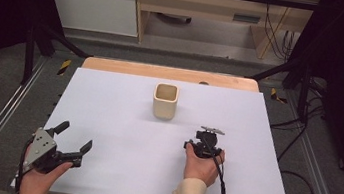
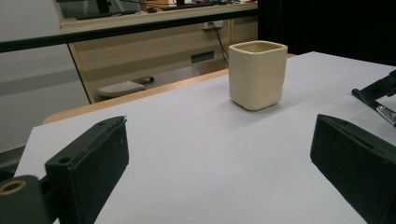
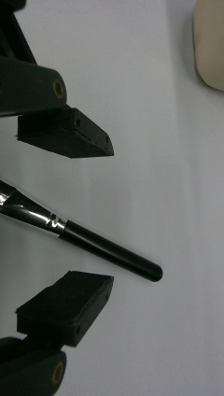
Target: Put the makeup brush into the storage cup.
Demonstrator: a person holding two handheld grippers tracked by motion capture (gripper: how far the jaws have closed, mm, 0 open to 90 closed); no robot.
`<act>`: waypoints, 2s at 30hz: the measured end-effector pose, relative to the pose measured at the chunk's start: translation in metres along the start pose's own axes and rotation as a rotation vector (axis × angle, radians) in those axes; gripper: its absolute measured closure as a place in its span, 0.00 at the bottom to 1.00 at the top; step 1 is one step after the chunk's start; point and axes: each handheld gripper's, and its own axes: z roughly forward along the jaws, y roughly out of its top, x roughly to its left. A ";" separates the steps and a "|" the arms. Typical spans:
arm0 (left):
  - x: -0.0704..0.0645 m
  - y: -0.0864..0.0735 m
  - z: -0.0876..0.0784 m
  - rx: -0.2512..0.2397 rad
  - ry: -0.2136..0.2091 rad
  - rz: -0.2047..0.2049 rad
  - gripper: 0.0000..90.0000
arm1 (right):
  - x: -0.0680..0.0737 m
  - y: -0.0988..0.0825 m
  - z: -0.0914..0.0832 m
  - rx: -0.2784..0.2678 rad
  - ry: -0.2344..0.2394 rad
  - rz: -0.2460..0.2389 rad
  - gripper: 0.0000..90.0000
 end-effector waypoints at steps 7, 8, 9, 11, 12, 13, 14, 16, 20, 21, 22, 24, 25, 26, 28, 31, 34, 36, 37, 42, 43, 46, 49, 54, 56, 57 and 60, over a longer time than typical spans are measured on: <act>-0.001 0.000 0.001 0.003 -0.001 0.006 0.04 | -0.003 -0.002 0.003 0.007 -0.011 0.006 0.38; -0.001 0.000 0.001 0.005 -0.002 0.007 0.04 | -0.003 -0.002 0.003 0.009 -0.011 0.013 0.38; -0.001 0.000 0.001 0.005 -0.002 0.008 0.04 | -0.003 -0.002 0.003 0.010 -0.012 0.009 0.39; -0.001 0.000 0.001 0.004 -0.001 0.006 0.04 | -0.003 -0.002 0.003 0.016 -0.011 0.013 0.39; -0.001 0.000 0.001 0.004 0.000 0.006 0.05 | -0.003 -0.002 0.004 0.017 -0.011 0.010 0.39; -0.001 0.000 0.001 0.005 0.000 0.007 0.04 | -0.002 -0.002 0.004 0.016 -0.012 0.010 0.39; -0.001 0.000 0.001 0.004 0.000 0.008 0.05 | -0.002 -0.002 0.004 0.017 -0.013 0.010 0.40; -0.001 0.000 0.000 0.004 0.002 0.010 0.05 | -0.001 -0.003 0.005 0.020 -0.016 0.007 0.40; -0.001 0.000 0.000 0.013 0.008 0.010 0.05 | -0.001 -0.004 0.006 0.023 -0.020 0.006 0.40; 0.000 0.000 0.000 0.015 0.010 0.009 0.05 | -0.001 -0.004 0.007 0.025 -0.020 0.008 0.40; 0.000 0.000 0.000 0.015 0.011 0.009 0.05 | -0.001 -0.005 0.007 0.027 -0.024 0.004 0.40; 0.000 -0.001 0.001 0.016 0.011 0.008 0.05 | -0.001 -0.005 0.007 0.029 -0.024 -0.001 0.40; 0.000 -0.001 0.001 0.017 0.010 0.009 0.05 | -0.001 -0.005 0.007 0.029 -0.022 0.001 0.41; -0.001 -0.001 0.001 0.018 0.009 0.010 0.05 | -0.001 -0.005 0.007 0.029 -0.022 0.005 0.41; -0.001 -0.001 0.001 0.017 0.009 0.011 0.05 | -0.001 -0.006 0.007 0.028 -0.023 0.011 0.42; -0.001 0.000 0.001 0.017 0.009 0.011 0.05 | -0.002 -0.006 0.007 0.027 -0.019 0.011 0.42; -0.001 0.000 0.001 0.017 0.009 0.011 0.05 | -0.001 -0.007 0.008 0.027 -0.018 0.014 0.42; -0.001 0.000 0.001 0.017 0.009 0.010 0.05 | -0.001 -0.008 0.008 0.028 -0.020 0.010 0.43; -0.001 0.000 0.001 0.017 0.009 0.011 0.05 | -0.001 -0.008 0.008 0.027 -0.022 0.011 0.43; -0.002 0.000 0.002 0.019 0.007 0.016 0.05 | -0.001 -0.008 0.008 0.026 -0.030 0.010 0.45; -0.002 0.000 0.002 0.019 0.006 0.016 0.05 | -0.001 -0.009 0.008 0.027 -0.029 0.010 0.46; -0.002 0.000 0.002 0.018 0.005 0.018 0.05 | -0.001 -0.009 0.008 0.027 -0.030 0.007 0.48; -0.002 0.000 0.002 0.018 0.006 0.015 0.05 | -0.001 -0.009 0.008 0.026 -0.030 0.006 0.49; -0.002 0.000 0.002 0.018 0.006 0.016 0.05 | 0.000 -0.009 0.009 0.026 -0.030 0.011 0.50; -0.002 0.000 0.002 0.017 0.006 0.014 0.05 | 0.001 -0.009 0.010 0.024 -0.031 0.006 0.50; -0.002 0.000 0.002 0.016 0.006 0.013 0.05 | 0.001 -0.009 0.010 0.025 -0.030 0.006 0.50; -0.002 0.000 0.002 0.017 0.006 0.014 0.05 | 0.001 -0.009 0.010 0.025 -0.032 0.006 0.50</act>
